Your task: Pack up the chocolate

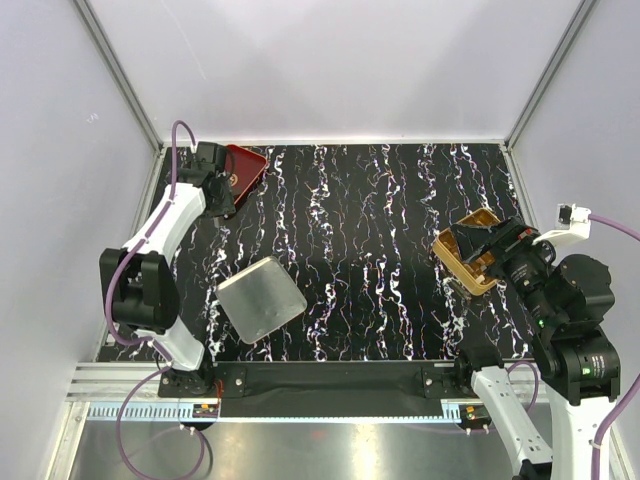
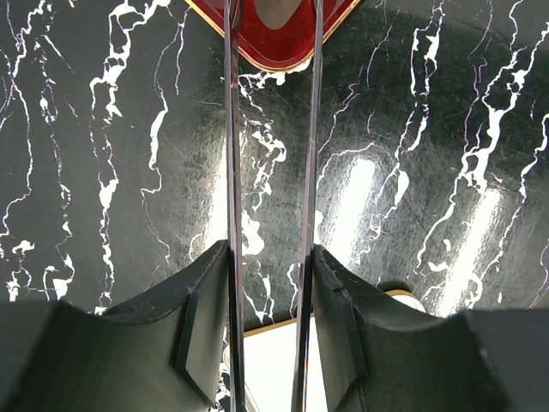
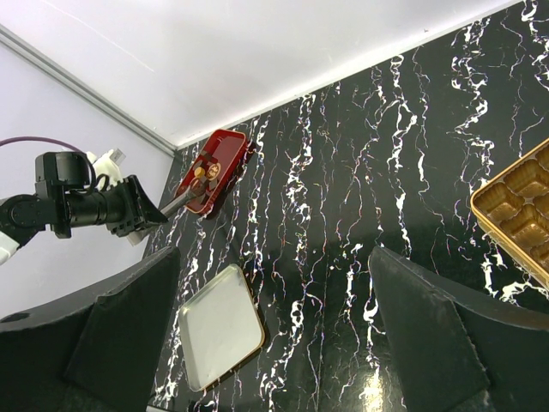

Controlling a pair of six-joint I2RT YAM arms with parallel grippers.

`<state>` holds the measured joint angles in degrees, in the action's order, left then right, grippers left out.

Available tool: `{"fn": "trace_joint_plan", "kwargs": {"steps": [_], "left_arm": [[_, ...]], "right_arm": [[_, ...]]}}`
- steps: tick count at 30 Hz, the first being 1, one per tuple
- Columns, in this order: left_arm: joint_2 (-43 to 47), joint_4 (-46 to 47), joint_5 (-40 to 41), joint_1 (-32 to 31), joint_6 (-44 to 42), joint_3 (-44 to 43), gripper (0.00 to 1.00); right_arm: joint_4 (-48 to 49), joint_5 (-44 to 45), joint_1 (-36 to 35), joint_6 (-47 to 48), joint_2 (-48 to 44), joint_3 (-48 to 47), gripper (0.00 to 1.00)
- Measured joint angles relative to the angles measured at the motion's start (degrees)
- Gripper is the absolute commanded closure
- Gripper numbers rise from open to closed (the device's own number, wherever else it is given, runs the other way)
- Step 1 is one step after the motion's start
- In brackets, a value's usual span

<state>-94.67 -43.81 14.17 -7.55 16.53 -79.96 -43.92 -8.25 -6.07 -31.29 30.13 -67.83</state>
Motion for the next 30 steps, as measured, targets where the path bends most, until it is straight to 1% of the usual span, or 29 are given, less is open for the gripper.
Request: {"fn": "trace_joint_plan", "kwargs": {"steps": [20,24,30], "left_arm": [[-3.8,0.2,-0.5,0.4,0.0,0.0,0.55],[-4.1,0.2,-0.6,0.5,0.0,0.0,0.55],[-4.9,0.2,-0.8,0.6,0.0,0.0,0.59]], "right_arm": [[0.0,0.1,0.0,0.9,-0.2,0.0,0.0],[0.0,0.1,0.0,1.2,-0.3,0.0,0.0],[0.0,0.1,0.0,1.6,-0.4,0.0,0.0]]}}
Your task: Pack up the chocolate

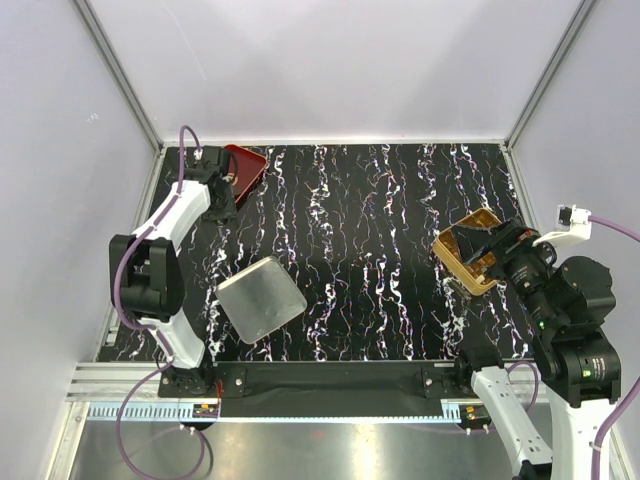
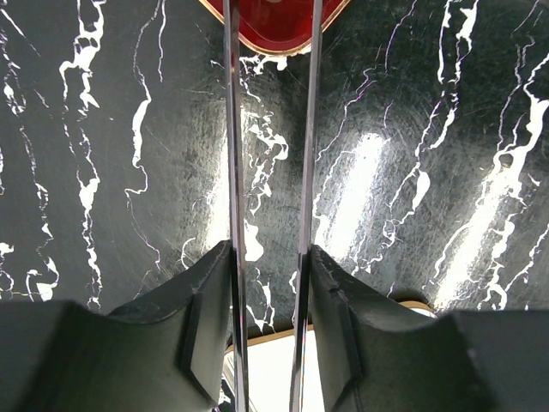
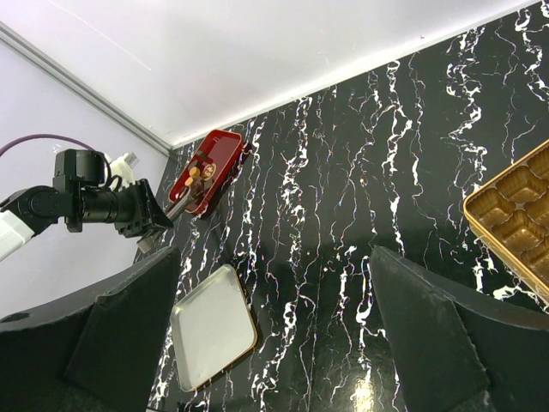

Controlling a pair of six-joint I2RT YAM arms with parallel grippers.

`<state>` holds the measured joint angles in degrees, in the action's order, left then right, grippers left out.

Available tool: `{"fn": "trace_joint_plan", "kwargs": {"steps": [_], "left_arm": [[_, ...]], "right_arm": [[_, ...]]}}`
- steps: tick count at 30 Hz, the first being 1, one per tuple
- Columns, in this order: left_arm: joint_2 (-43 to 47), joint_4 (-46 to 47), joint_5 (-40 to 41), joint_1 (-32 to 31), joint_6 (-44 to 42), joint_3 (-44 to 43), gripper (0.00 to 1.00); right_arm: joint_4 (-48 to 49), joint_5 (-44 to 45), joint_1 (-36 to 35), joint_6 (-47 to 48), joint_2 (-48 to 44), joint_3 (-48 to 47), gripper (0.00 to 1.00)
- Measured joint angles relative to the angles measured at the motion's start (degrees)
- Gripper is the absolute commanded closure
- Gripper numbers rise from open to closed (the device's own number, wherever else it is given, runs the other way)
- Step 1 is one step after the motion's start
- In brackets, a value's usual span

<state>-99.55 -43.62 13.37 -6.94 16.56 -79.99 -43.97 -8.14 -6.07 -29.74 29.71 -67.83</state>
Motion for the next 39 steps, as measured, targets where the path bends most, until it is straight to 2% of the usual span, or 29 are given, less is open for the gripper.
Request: {"fn": "trace_joint_plan", "kwargs": {"steps": [11,20,30,34,39], "left_arm": [[-1.2,-0.6,-0.5,0.1,0.0,-1.2,0.65],[-1.1,-3.6,-0.8,0.1,-0.5,-6.1,0.66],[2.3,-7.3,-3.8,-0.6,-1.8,-9.3,0.68],[6.1,-6.9,-8.1,-4.7,-1.7,-10.7,0.69],[7.2,-3.7,-12.1,-17.7,-0.4,-13.4,0.7]], "right_arm": [[0.0,0.1,0.0,0.4,-0.3,0.0,0.0],[0.0,0.1,0.0,0.5,-0.3,0.0,0.0],[0.0,0.0,0.0,0.4,-0.2,-0.1,0.01],[0.0,0.0,0.0,0.3,0.1,-0.2,0.0],[0.0,0.0,0.0,0.3,0.5,-1.0,0.0]]}}
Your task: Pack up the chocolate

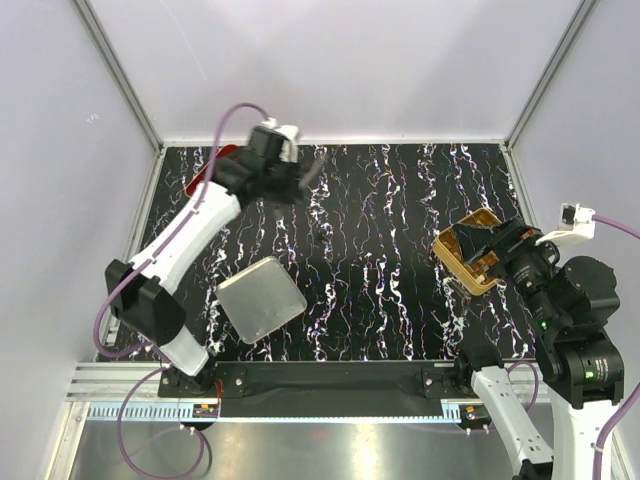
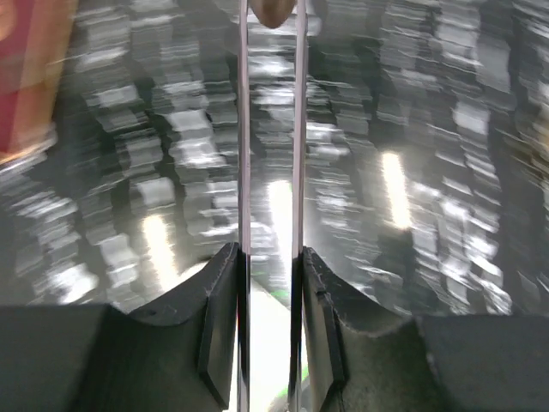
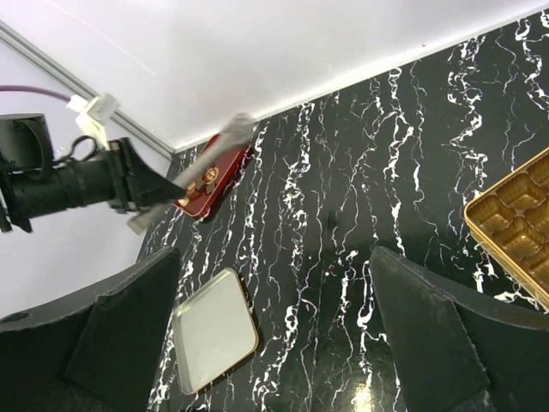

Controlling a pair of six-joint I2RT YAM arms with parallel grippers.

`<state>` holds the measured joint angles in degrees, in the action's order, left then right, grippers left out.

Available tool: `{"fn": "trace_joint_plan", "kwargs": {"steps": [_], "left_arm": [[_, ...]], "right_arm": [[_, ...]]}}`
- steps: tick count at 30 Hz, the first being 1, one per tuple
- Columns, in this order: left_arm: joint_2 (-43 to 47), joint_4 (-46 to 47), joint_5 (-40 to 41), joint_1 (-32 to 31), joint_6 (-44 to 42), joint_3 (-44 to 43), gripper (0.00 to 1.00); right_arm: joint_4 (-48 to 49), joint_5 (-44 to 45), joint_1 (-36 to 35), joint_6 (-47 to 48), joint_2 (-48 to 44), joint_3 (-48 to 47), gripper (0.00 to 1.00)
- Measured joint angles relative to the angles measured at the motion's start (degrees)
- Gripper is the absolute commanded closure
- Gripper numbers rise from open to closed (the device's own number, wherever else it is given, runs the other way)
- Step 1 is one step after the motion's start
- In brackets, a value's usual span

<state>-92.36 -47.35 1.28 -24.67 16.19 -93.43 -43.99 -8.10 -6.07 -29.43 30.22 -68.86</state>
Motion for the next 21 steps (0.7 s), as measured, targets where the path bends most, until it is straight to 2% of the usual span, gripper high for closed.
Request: {"fn": "trace_joint_plan", "kwargs": {"steps": [6,11,17,21], "left_arm": [[-5.2,5.1,-5.1,-17.0,3.2,-5.0,0.72],[-14.4,8.6,-8.2,-27.0,5.1,-12.3,0.72],[-24.5,10.1,-10.9,-35.1,5.5,-21.2,0.72],[-26.2,11.0,-12.1,-37.2,5.9,-21.7,0.71]], "right_arm": [[-0.1,0.0,0.0,-0.4,0.0,-1.0,0.0],[-0.9,0.1,0.0,-0.6,0.0,-2.1,0.0],[-0.9,1.1,0.0,-0.7,-0.5,-2.7,0.0],[-1.0,1.3,0.0,-0.8,-0.6,-2.7,0.0]]}}
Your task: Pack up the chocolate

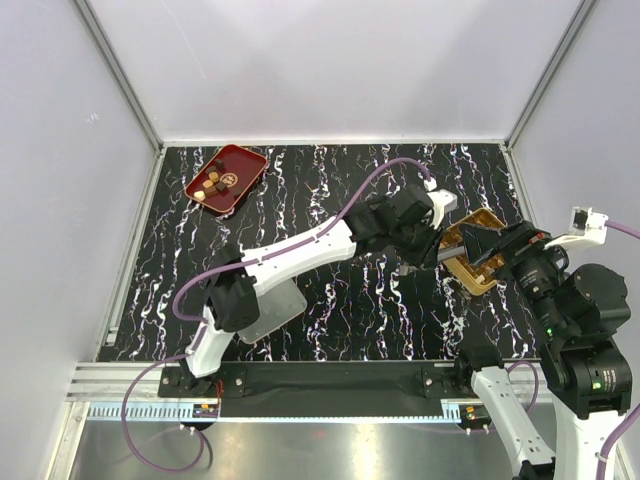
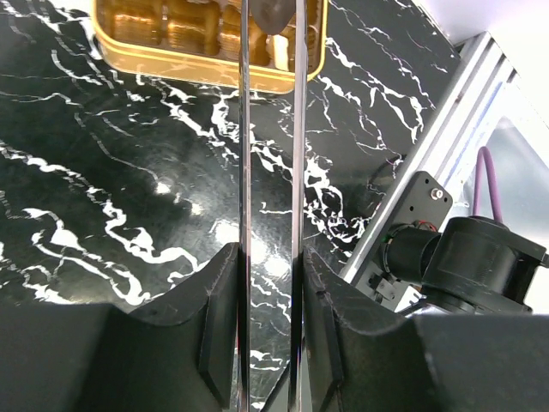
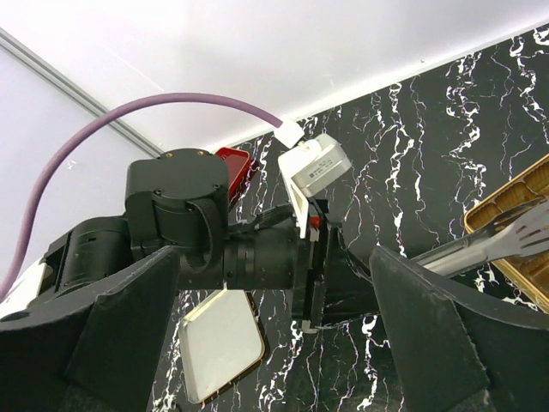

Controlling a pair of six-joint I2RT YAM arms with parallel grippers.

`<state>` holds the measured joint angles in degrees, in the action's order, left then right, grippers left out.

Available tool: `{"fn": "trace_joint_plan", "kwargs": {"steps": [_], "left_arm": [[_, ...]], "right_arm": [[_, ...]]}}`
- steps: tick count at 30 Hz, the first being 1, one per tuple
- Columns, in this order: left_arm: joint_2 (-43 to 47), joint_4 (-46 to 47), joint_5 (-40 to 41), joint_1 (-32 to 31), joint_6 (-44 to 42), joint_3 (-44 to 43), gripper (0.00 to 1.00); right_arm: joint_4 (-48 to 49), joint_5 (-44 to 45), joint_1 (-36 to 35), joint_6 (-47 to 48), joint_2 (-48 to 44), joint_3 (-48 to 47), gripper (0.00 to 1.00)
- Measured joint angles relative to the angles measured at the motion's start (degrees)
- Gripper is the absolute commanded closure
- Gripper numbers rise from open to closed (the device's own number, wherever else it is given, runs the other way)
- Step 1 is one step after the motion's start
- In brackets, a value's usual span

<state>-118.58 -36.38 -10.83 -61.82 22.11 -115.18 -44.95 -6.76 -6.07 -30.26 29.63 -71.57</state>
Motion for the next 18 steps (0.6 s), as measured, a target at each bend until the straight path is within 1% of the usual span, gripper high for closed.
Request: {"fn": "trace_joint_plan", "kwargs": {"steps": [18], "left_arm": [[-4.2,3.8,-0.7,-0.5,0.3,-0.2,0.7]], "right_arm": [[0.0,0.2,0.0,0.0,-0.4,0.0,0.0]]}}
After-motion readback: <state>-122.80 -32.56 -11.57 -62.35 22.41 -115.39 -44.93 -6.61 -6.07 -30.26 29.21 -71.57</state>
